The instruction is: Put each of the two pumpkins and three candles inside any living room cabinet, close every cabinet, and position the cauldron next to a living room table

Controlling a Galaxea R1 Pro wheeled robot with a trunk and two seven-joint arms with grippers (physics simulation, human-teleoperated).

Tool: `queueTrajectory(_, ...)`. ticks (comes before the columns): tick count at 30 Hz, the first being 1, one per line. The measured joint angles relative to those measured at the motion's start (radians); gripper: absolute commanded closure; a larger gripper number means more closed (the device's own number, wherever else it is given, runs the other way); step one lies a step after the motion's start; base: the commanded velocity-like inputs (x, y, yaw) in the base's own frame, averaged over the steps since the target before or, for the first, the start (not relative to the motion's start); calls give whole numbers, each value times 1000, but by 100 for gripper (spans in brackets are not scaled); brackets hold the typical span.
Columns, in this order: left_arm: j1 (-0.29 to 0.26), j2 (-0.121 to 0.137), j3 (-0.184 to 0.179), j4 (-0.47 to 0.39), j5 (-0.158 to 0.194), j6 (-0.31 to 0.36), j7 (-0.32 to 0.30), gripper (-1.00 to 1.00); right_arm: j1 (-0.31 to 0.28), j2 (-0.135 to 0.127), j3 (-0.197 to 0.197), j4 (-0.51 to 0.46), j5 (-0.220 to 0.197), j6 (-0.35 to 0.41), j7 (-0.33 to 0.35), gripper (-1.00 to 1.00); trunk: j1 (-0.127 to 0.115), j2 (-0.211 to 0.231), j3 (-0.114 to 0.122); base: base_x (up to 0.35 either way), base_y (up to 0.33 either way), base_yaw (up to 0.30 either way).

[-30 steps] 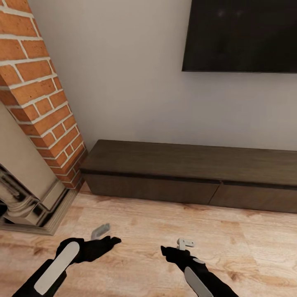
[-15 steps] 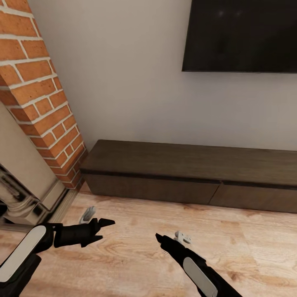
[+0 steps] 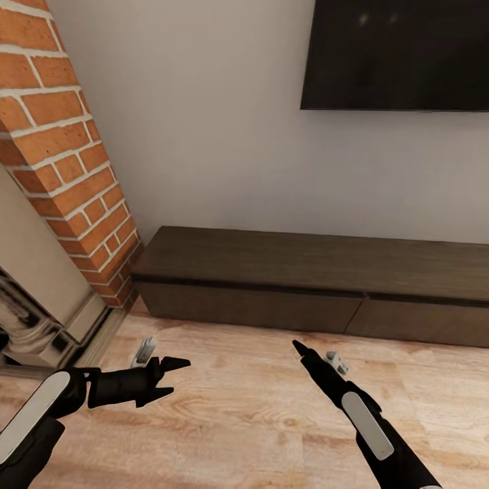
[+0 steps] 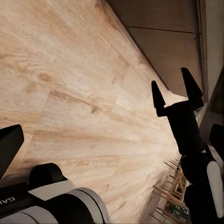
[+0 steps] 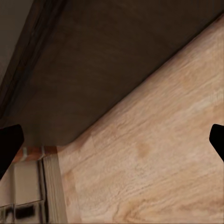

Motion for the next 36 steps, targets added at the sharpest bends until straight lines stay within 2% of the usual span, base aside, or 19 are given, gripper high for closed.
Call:
queueTrajectory(3, 1, -1, -1, 2, 28, 1, -1, -100, 0, 1, -39, 3, -8, 16, 36, -100, 12, -21, -9, 0, 0, 0)
queueTrajectory(5, 1, -4, -3, 3, 40, 1, -1, -100, 0, 2, -50, 3, -12, 22, 64, -100, 19, -35, -16, 0, 0, 0)
queueTrajectory(8, 1, -9, -6, 3, 53, 1, -2, -100, 0, 4, -59, 2, -14, 26, 105, -100, 31, -56, -25, 0, 0, 0)
queueTrajectory(13, 1, -9, -8, 4, 66, 2, -13, -100, 0, 1, -62, 0, -15, 27, 120, -100, 50, -91, -41, 0, 0, 0)
queueTrajectory(18, 1, -4, -11, 4, 74, 2, -76, -100, 0, -1, -64, -2, -16, 27, 142, -100, 69, -126, -56, 0, 0, 0)
queueTrajectory(22, 1, -2, -16, 2, 75, 3, -96, -100, 0, -2, -64, -31, -16, 24, 232, -100, 84, -154, -69, 0, 0, 0)
queueTrajectory(25, 1, -3, -18, -1, 76, 3, -101, -100, 0, -3, -63, -50, -14, 17, 351, -100, 96, -175, -78, 0, 0, 0)
queueTrajectory(30, 1, -3, -22, -5, 77, 4, -103, -100, 0, -1, -65, -48, -13, 9, 413, -100, 115, -210, -94, 0, 0, 0)
queueTrajectory(33, 1, -3, -23, -6, 77, 4, -104, -100, 0, 0, -105, -48, -16, 1, 428, -100, 127, -231, -103, 0, 0, 0)
queueTrajectory(36, 1, -4, -23, -7, 84, 5, -104, -100, 0, 2, -221, -47, -28, -1, 437, -100, 138, -252, -113, 0, 0, 0)
